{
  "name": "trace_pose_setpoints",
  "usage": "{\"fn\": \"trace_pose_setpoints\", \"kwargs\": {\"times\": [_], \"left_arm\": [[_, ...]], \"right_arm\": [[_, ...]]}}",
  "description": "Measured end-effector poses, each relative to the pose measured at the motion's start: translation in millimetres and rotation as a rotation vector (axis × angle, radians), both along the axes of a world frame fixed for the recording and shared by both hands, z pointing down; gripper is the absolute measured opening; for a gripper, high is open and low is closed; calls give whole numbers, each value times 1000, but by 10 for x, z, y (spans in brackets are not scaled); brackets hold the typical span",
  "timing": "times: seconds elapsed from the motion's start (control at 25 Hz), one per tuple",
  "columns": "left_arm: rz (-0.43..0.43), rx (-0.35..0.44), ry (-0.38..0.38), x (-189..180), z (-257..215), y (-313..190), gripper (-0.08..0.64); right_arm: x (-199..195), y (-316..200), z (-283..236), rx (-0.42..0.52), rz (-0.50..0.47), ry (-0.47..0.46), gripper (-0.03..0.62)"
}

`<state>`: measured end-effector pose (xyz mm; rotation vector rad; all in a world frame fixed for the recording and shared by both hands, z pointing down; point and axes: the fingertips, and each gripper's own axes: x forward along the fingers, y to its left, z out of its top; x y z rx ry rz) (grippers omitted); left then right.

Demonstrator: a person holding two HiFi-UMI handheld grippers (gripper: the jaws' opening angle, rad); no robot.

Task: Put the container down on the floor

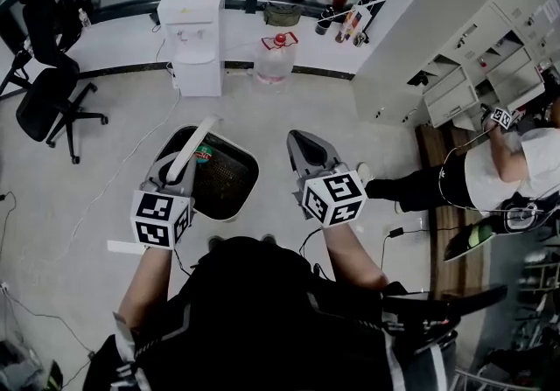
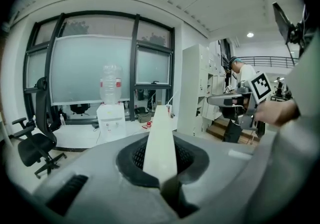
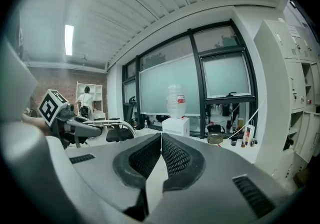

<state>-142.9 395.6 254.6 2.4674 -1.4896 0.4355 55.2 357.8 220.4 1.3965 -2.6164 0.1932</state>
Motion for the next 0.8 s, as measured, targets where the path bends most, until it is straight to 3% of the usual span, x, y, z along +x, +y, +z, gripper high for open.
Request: {"fn": "trace_pose_setpoints", "kwargs": {"times": [0.32, 0.8], "left_arm": [[31, 4, -43, -203, 116, -27, 23], [56, 0, -25, -436, 221, -339, 23]], "right_arm": [[-188, -7, 83, -11, 39, 33, 9], [-394, -259, 151, -17, 72, 46, 9]]}}
